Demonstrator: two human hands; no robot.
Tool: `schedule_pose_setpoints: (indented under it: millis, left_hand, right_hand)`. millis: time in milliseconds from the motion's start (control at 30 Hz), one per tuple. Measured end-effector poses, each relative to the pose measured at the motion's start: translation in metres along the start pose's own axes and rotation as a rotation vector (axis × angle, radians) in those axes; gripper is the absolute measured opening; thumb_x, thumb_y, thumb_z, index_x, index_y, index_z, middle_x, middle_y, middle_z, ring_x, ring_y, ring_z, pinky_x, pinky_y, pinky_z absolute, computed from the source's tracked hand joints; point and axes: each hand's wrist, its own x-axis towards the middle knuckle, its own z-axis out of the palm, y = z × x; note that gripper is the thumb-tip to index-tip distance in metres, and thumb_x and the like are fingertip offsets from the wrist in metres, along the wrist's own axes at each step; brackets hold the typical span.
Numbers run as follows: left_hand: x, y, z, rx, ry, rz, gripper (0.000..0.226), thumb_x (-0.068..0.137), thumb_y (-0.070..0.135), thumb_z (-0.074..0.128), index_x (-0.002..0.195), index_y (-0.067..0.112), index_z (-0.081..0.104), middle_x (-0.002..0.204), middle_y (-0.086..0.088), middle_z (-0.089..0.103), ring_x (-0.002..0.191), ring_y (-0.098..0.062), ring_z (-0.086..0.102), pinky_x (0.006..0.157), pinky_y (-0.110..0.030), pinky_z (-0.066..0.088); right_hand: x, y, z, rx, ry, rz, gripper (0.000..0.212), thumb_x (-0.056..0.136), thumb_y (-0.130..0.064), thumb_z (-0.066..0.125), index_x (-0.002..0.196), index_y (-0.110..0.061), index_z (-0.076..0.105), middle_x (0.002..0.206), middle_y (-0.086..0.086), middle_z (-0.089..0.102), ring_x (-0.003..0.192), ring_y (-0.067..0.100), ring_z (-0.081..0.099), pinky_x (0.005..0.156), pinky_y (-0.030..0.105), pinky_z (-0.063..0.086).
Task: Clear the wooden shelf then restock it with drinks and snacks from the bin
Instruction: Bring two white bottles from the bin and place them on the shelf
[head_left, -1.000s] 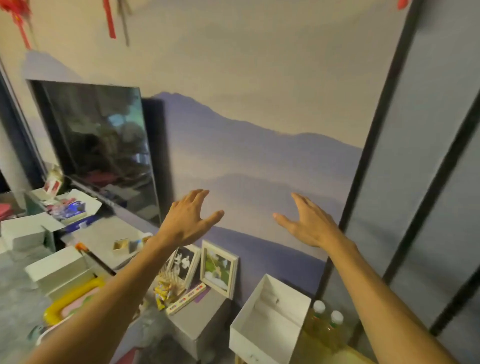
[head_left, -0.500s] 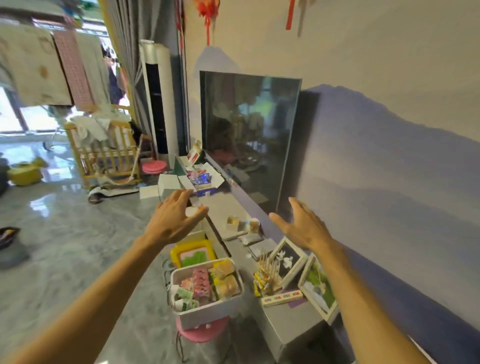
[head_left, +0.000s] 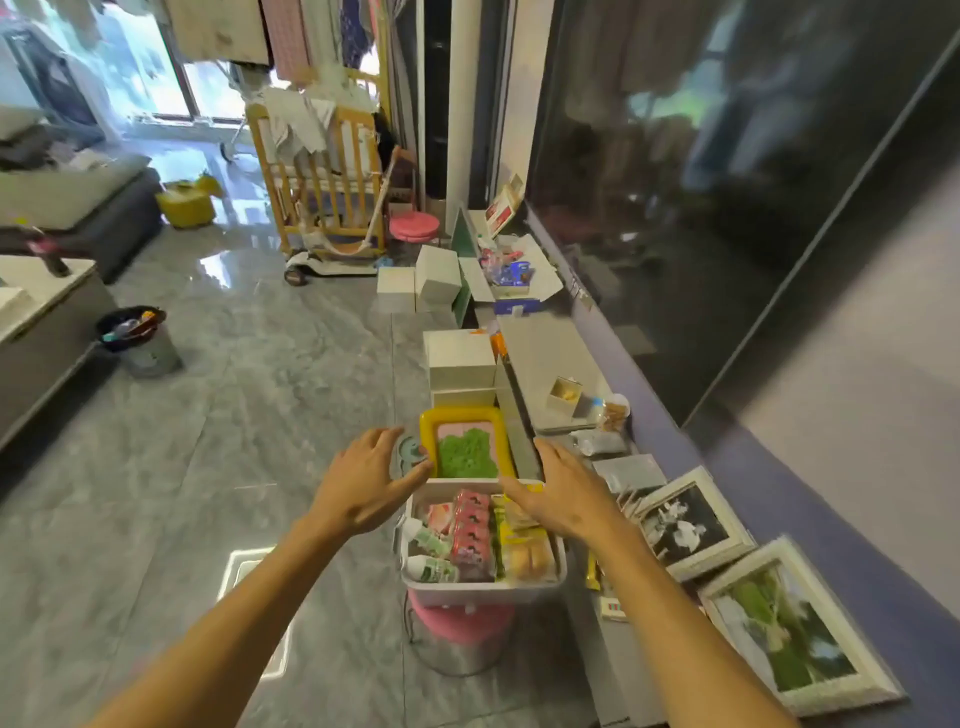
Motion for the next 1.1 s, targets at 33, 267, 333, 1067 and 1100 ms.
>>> schedule_pose_setpoints:
  millis: [33,267,333,1067,1100]
  left_hand:
    - [0.005,-0.009,0.024,-0.019,-0.009,-0.041,0.091,0.091,0.085,0.038,0.157,0.022,0.04,0.157,-0.007,0.049,0.137,-0.026,0.053,0.112,-0.048,0.045]
    - [0.012,-0.088,0.222,-0.245,-0.129,-0.453,0.109,0.078,0.098,0.042,0.158,0.023,0.04,0.158,-0.004,0.049,0.134,-0.022,0.056,0.109,-0.041,0.048]
    - [0.018,-0.114,0.276,-0.322,-0.136,-0.531,0.113,0.075,0.099,0.045,0.158,0.023,0.039,0.159,-0.004,0.048,0.138,-0.022,0.053,0.111,-0.041,0.046]
    - [0.03,-0.175,0.455,-0.781,0.214,-0.478,0.06,0.069,0.056,0.092,0.12,0.039,0.064,0.135,0.015,0.054,0.126,-0.01,0.054,0.102,-0.027,0.045]
    - [0.03,-0.171,0.454,-0.78,0.213,-0.464,0.06,0.071,0.053,0.092,0.121,0.035,0.063,0.132,0.016,0.058,0.125,-0.014,0.056,0.102,-0.031,0.047]
  right_hand:
    - [0.023,0.006,0.019,-0.012,-0.047,-0.019,0.1,0.089,-0.086,0.044,0.166,-0.025,0.026,0.172,0.0,0.03,0.154,0.026,0.037,0.118,0.05,0.039]
    - [0.168,0.032,0.186,-0.113,-0.336,-0.186,0.095,0.086,-0.085,0.048,0.158,-0.024,0.038,0.165,0.001,0.041,0.148,0.026,0.044,0.112,0.044,0.044]
    - [0.201,0.037,0.24,-0.134,-0.388,-0.227,0.092,0.085,-0.083,0.05,0.156,-0.025,0.041,0.162,0.002,0.045,0.146,0.027,0.045,0.111,0.043,0.044]
    - [0.276,0.077,0.429,0.016,-0.364,-0.36,0.056,0.093,-0.051,0.075,0.136,-0.022,0.053,0.127,0.005,0.068,0.133,0.034,0.046,0.116,0.045,0.026]
    - [0.273,0.078,0.43,0.067,-0.356,-0.326,0.054,0.09,-0.051,0.076,0.131,-0.025,0.053,0.123,0.003,0.066,0.128,0.033,0.049,0.11,0.047,0.037]
